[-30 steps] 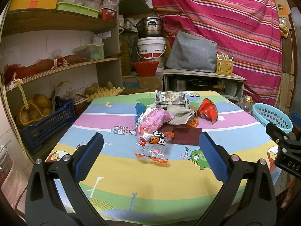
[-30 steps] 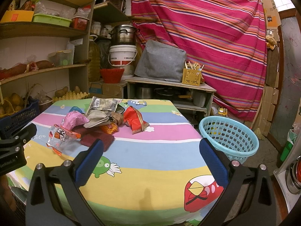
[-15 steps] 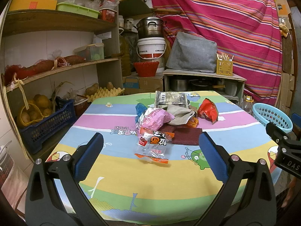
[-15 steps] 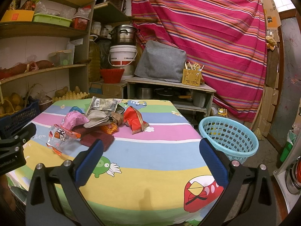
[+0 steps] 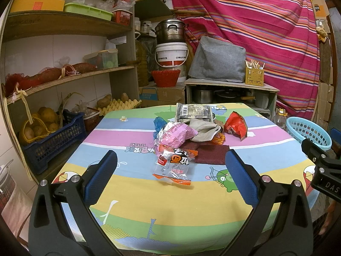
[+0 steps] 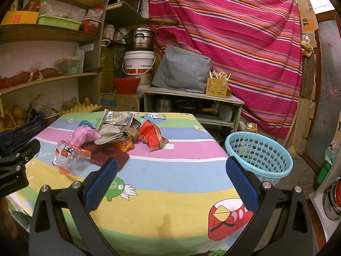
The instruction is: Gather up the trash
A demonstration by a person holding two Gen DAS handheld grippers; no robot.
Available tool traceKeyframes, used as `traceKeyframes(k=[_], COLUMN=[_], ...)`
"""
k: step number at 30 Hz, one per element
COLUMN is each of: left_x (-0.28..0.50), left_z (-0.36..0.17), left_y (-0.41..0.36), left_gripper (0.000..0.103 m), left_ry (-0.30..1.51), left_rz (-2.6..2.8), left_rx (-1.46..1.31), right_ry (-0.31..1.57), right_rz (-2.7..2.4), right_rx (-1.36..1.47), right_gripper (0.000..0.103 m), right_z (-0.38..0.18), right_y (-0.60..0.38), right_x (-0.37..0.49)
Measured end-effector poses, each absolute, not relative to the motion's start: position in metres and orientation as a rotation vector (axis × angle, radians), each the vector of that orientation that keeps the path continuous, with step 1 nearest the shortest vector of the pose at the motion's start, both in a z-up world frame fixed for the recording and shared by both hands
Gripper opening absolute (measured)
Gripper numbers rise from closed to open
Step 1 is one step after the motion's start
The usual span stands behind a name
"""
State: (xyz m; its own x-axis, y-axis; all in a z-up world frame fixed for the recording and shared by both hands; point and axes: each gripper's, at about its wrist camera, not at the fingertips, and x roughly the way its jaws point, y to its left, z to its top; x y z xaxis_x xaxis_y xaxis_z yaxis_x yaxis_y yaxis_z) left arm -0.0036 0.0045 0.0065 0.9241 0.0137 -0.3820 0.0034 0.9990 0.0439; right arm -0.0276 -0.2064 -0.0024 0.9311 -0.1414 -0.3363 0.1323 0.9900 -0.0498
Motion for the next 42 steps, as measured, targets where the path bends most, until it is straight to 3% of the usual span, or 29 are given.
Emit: traceKeyframes(k=[42], left_x=[0.033], left_z=[-0.011], left_y=[0.032], left_gripper=[0.098], left_ry=[0.493], left_rz=[-0.004], left_rx=[0.037], right_ry=[0.321], right_rz=[-0.173], right_rx=[-0.018], right_gripper=[0.099], right_z=[0.009], right_y=[-0.218], right_x=[-0.009])
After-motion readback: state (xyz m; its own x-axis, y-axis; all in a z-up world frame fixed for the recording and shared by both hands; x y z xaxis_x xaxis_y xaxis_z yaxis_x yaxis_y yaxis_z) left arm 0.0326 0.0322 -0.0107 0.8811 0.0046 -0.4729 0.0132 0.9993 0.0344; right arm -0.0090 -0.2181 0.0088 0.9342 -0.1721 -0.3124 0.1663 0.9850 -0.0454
